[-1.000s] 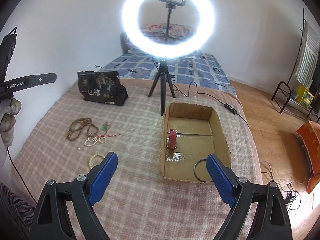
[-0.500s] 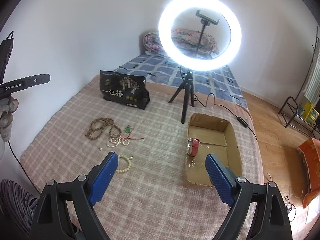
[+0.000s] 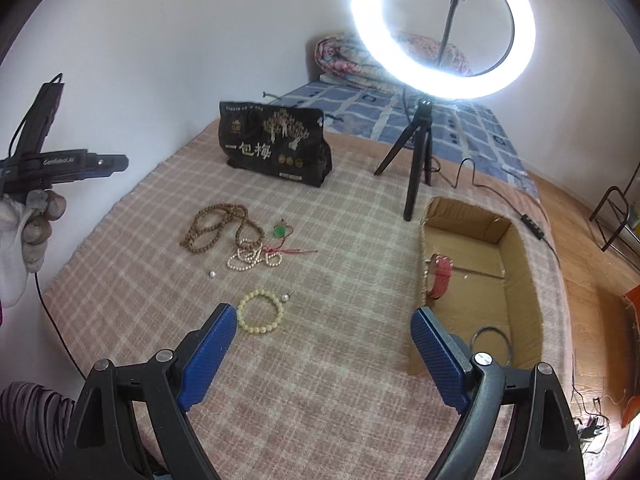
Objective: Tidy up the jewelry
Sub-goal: 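Move the left tool to the brown bead necklace and the right tool to the yellow bracelet, then close the left tool on the bead necklace while the right tool grips the yellow bracelet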
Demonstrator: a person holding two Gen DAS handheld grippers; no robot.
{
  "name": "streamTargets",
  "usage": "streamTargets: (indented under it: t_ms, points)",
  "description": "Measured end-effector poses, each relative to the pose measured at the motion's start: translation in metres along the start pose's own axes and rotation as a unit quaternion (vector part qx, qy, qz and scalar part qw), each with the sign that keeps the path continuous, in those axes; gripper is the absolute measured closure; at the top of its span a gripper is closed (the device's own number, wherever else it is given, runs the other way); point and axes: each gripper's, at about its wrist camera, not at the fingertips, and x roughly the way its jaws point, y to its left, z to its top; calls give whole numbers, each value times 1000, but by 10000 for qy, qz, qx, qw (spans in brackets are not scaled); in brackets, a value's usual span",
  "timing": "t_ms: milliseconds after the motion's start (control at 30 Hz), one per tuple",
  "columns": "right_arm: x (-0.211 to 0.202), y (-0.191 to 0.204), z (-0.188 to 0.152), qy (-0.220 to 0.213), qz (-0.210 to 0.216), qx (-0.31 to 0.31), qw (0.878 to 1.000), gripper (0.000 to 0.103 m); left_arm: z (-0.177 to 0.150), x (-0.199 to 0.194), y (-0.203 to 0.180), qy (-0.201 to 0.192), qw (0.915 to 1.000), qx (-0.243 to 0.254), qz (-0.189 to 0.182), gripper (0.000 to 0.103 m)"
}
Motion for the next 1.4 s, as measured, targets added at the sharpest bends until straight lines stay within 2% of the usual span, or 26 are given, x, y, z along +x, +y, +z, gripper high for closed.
streamTargets:
  t_ms: [367, 567, 867, 1133, 1267, 1400]
  points:
    - [56, 18, -9, -71, 235, -106, 9996, 13, -2, 88, 16, 514, 9981, -328, -121, 34]
    - [84, 18, -24, 149, 436, -33, 9989, 13, -5, 132, 15, 828, 9953, -493, -102, 34]
    - [101, 15, -33, 241, 493, -62, 9985, 13, -7, 162, 17, 987, 9902, -943, -293, 34]
    - [118, 21, -35, 416, 744, -102, 9963, 14, -1, 173, -1, 999, 9908, -896, -197, 34]
    - [129, 27, -33, 583, 927, -65, 9940, 15, -2, 174, -3, 926, 9921, -838, 81, 34]
    - [134, 33, -32, 608, 1066, 30, 9924, 14, -3, 174, 0, 918, 9922, -829, 143, 34]
